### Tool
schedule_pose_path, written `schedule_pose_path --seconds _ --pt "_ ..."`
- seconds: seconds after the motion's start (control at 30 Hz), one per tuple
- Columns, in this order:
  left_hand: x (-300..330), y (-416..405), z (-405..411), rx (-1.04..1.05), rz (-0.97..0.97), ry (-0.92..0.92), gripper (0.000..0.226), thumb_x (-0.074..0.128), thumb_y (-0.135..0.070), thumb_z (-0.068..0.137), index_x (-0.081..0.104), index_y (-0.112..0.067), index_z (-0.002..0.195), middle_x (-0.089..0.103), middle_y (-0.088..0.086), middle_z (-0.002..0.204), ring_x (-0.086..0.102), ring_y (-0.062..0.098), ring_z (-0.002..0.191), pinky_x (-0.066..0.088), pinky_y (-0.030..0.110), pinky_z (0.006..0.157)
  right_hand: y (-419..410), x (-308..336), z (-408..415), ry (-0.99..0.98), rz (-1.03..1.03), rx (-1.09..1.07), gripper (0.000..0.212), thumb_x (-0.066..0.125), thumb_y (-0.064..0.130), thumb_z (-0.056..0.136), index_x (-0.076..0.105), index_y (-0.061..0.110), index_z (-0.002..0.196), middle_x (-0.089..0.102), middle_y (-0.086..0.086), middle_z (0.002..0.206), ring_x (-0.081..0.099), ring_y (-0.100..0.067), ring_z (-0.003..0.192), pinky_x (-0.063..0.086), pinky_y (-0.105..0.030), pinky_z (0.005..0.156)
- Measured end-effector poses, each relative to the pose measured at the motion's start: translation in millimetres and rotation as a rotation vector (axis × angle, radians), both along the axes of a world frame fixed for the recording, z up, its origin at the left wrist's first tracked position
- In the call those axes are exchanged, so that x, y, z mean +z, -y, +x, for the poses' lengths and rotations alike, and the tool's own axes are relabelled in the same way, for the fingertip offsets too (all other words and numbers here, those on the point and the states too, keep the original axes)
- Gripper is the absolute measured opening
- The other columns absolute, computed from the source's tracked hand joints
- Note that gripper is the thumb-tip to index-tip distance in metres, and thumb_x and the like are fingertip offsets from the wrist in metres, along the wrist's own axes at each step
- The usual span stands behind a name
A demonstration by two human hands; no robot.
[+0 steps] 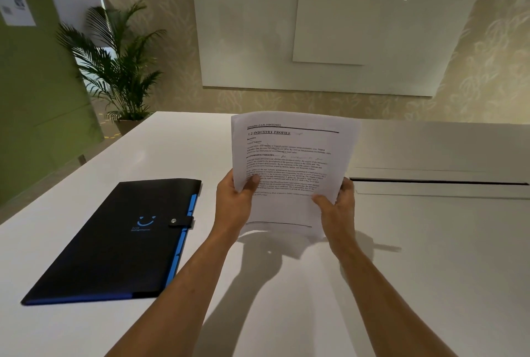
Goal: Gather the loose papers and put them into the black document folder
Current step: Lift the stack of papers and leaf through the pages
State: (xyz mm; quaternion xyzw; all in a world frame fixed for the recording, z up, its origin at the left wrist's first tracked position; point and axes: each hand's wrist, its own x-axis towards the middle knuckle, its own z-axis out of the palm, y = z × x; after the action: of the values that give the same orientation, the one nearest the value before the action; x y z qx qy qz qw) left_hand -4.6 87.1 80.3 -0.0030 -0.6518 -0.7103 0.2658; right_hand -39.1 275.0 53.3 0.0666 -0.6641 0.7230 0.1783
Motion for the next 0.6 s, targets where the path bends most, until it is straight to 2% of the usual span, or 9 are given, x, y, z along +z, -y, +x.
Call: schedule_pose_path --seconds 0.1,0.17,0.2,0.27,0.3,0.4,0.5,0.6 --pt "3 -6 1 -0.009 0.097 -0.018 0.022 0.067 -0.024 0.087 0.063 -0.04 0.102 0.071 -0.013 0.1 0.069 0.019 0.091 0.06 0.027 0.071 -1 -19 5 0.117 -0.179 -0.134 0.072 0.07 0.02 0.065 0.037 0.03 0.129 0.048 0.002 0.124 0.05 -0.012 0.113 0.045 -0.026 0.088" --pt "4 -9 0 -0.011 0.197 -0.013 0.025 0.068 -0.02 0.088 0.063 -0.038 0.104 0.071 -0.007 0.104 0.068 0.022 0.095 0.06 0.037 0.077 -1 -30 7 0.244 -0.337 -0.149 0.083 0.075 0.016 0.066 0.033 0.028 0.137 0.045 0.002 0.127 0.051 -0.012 0.11 0.04 -0.027 0.087" --pt "5 -11 0 -0.016 0.252 -0.005 0.026 0.067 -0.018 0.088 0.062 -0.036 0.107 0.071 -0.005 0.105 0.068 0.022 0.096 0.059 0.04 0.081 -2 -35 7 0.283 -0.439 -0.116 0.078 0.075 0.01 0.069 0.037 0.025 0.135 0.05 0.001 0.124 0.055 -0.01 0.102 0.042 -0.026 0.083" --pt "5 -17 0 -0.046 0.358 0.016 0.029 0.067 -0.016 0.089 0.061 -0.032 0.112 0.071 -0.002 0.108 0.067 0.021 0.099 0.056 0.044 0.086 -2 -40 5 0.317 -0.647 0.029 0.05 0.068 0.0 0.077 0.052 0.02 0.12 0.064 -0.002 0.11 0.064 -0.013 0.086 0.05 -0.028 0.077" --pt "3 -20 0 -0.071 0.403 0.028 0.03 0.067 -0.016 0.089 0.061 -0.032 0.113 0.07 0.0 0.11 0.066 0.022 0.102 0.055 0.046 0.089 0 -41 6 0.311 -0.716 0.102 0.042 0.064 -0.002 0.079 0.057 0.019 0.115 0.069 -0.004 0.108 0.069 -0.017 0.088 0.054 -0.031 0.078" --pt "-6 -30 2 -0.118 0.483 0.082 0.034 0.066 -0.016 0.089 0.059 -0.033 0.118 0.069 0.003 0.114 0.063 0.026 0.108 0.052 0.051 0.093 1 -40 3 0.27 -0.709 0.149 0.039 0.061 -0.004 0.082 0.065 0.017 0.115 0.073 -0.003 0.112 0.07 -0.019 0.1 0.057 -0.033 0.079" --pt "-19 -32 4 -0.14 0.548 0.124 0.039 0.064 -0.015 0.09 0.055 -0.031 0.125 0.066 0.006 0.121 0.061 0.027 0.112 0.048 0.051 0.097 -5 -35 2 0.242 -0.579 0.113 0.036 0.061 -0.002 0.083 0.068 0.019 0.111 0.074 -0.002 0.109 0.07 -0.018 0.097 0.057 -0.03 0.074" --pt "-32 -28 5 -0.202 0.574 0.162 0.041 0.063 -0.015 0.091 0.054 -0.032 0.127 0.068 0.004 0.119 0.063 0.025 0.11 0.052 0.045 0.092 -15 -34 2 0.22 -0.468 0.097 0.04 0.061 -0.003 0.081 0.065 0.018 0.115 0.074 -0.002 0.106 0.071 -0.019 0.093 0.058 -0.029 0.068"
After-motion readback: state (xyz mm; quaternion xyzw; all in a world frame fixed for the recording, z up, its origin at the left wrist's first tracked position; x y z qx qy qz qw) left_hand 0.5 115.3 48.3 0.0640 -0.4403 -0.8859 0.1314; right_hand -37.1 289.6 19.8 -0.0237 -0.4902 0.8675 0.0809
